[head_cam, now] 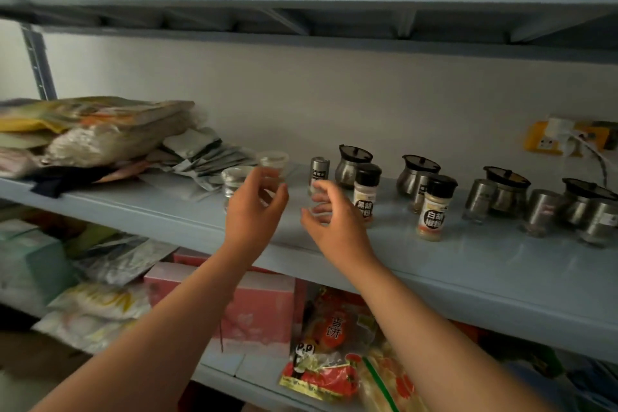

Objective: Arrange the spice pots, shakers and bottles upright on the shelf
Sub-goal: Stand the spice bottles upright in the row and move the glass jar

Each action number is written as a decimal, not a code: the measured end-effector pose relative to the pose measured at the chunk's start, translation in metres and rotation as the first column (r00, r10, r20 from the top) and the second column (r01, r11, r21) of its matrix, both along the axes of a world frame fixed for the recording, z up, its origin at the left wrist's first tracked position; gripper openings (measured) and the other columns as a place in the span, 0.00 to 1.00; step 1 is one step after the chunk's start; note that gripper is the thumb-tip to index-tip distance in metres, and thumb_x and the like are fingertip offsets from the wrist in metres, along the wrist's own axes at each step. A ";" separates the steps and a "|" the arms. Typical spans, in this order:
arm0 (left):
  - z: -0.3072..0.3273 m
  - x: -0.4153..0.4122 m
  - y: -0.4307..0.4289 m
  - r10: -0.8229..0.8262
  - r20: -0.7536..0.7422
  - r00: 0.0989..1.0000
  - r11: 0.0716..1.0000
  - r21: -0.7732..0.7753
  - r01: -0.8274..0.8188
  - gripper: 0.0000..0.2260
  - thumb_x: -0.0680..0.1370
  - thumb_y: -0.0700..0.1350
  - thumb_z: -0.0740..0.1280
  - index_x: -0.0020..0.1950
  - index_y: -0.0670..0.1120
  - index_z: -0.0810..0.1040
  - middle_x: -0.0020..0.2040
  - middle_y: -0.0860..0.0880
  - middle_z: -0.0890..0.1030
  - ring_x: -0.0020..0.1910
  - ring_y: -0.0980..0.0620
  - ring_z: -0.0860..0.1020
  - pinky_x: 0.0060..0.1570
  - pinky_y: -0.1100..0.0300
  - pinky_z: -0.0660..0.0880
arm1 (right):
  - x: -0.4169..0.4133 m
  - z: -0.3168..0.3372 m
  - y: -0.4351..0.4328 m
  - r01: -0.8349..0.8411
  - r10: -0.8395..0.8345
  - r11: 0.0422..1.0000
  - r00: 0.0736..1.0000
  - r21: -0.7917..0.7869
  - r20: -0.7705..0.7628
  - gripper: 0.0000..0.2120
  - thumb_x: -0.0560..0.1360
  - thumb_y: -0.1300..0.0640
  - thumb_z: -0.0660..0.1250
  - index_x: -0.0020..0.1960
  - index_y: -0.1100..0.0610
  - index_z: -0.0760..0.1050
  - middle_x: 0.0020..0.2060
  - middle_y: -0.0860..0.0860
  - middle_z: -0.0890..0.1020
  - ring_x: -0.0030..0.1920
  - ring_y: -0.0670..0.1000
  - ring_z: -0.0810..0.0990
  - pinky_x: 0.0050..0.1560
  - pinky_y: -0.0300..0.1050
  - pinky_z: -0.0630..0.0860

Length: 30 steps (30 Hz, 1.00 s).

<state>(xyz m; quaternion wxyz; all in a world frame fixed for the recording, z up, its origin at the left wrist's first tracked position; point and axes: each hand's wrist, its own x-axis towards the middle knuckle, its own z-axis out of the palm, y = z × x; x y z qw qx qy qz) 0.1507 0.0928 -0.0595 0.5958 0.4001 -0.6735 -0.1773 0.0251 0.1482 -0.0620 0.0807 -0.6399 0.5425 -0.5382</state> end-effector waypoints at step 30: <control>-0.023 0.058 -0.056 0.033 0.103 0.994 0.975 0.216 -0.054 0.33 0.67 0.44 0.76 0.67 0.55 0.66 0.55 0.48 0.81 0.53 0.48 0.80 0.53 0.51 0.77 | 0.068 -0.012 -0.078 -0.107 0.134 0.967 0.986 0.232 -0.104 0.42 0.69 0.61 0.70 0.76 0.47 0.51 0.66 0.53 0.74 0.63 0.52 0.75 0.56 0.37 0.70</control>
